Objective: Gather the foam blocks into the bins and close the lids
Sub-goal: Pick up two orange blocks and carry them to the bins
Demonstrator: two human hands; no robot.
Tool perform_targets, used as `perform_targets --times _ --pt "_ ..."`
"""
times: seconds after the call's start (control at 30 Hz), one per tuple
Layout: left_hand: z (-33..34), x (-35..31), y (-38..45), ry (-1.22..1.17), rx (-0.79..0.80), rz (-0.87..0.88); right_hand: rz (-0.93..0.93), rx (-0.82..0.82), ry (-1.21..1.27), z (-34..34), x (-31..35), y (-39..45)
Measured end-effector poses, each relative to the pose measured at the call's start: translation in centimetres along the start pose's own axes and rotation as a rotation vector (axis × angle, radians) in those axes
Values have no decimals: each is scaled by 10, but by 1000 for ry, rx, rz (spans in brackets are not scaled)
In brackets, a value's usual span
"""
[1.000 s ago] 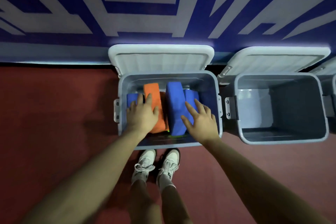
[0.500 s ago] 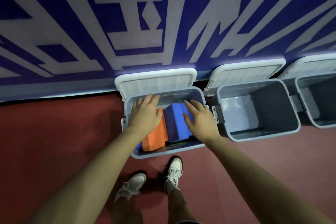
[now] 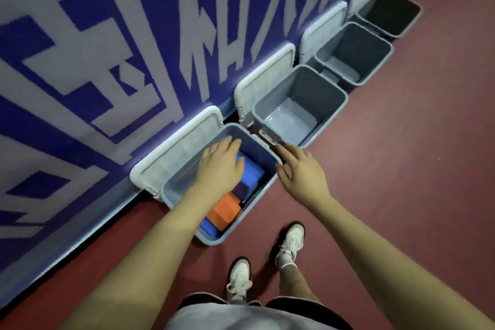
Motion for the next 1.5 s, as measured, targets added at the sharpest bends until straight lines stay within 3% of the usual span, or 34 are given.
perform_targets --times 0.37,0.77,1.07,1.5 --pt "83 -226 -59 228 209 698 642 -212 -69 -66 -121 -220" --pt "226 -446 -335 441 432 1404 1370 -490 -35 -75 -152 -602" --pt "320 -536 -569 465 485 1690 1675 -540 -51 -68 -135 -859" --pt "430 -669 -754 544 531 1932 1898 -697 -54 -82 -185 -1067"
Point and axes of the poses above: each hand's wrist, its own y-axis towards the middle knuckle, its own z-axis out of the palm, x = y × z, the point moved 6 cm from there along y, towards the middle knuckle, and after that the axes turned 3 degrees about -z, right-handed, at the moved point
